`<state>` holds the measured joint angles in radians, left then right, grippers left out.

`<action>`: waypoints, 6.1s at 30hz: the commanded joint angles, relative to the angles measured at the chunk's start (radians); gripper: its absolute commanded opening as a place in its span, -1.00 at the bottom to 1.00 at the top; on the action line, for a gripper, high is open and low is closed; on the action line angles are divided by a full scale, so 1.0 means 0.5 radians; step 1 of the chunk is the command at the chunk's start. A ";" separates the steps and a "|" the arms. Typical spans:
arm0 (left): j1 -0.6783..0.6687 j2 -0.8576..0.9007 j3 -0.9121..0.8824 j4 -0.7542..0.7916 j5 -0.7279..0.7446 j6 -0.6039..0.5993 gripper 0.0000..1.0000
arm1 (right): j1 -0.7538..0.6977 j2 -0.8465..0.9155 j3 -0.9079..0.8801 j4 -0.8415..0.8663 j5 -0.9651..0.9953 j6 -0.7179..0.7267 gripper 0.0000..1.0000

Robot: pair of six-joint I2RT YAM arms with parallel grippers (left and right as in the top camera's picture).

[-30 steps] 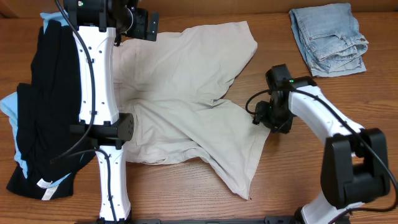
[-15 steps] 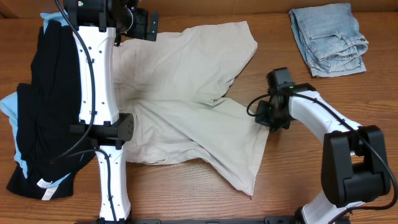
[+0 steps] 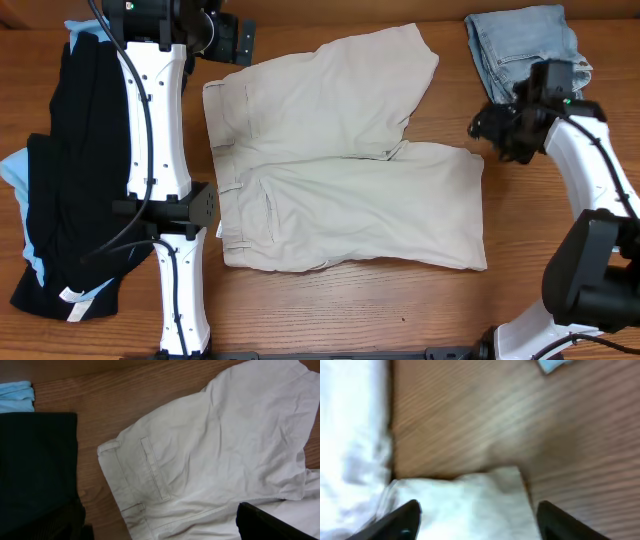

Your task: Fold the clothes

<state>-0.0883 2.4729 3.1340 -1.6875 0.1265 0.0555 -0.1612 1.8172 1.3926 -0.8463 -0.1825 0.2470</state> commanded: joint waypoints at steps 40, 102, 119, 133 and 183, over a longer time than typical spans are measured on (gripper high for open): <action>-0.492 -0.573 -0.970 0.137 -0.514 -0.352 1.00 | 0.317 0.330 0.243 0.546 -0.243 0.021 -0.03; -0.491 -0.571 -1.068 0.145 -0.543 -0.304 1.00 | 0.754 0.282 0.552 -0.312 0.456 0.153 0.30; -0.491 -0.571 -1.068 0.159 -0.543 -0.275 1.00 | 0.066 0.351 0.468 -0.129 -0.121 0.350 0.37; -0.491 -0.571 -1.068 0.153 -0.543 -0.275 1.00 | 0.264 0.702 0.467 0.192 -0.175 0.286 -0.03; -0.490 -0.571 -1.299 0.352 -0.508 -0.257 1.00 | -0.028 0.607 1.115 -0.998 0.273 -0.086 0.01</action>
<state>-0.3363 2.1845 2.5515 -1.5242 -0.1322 -0.0948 -0.1707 2.1391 1.9244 -1.3293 -0.0410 0.2226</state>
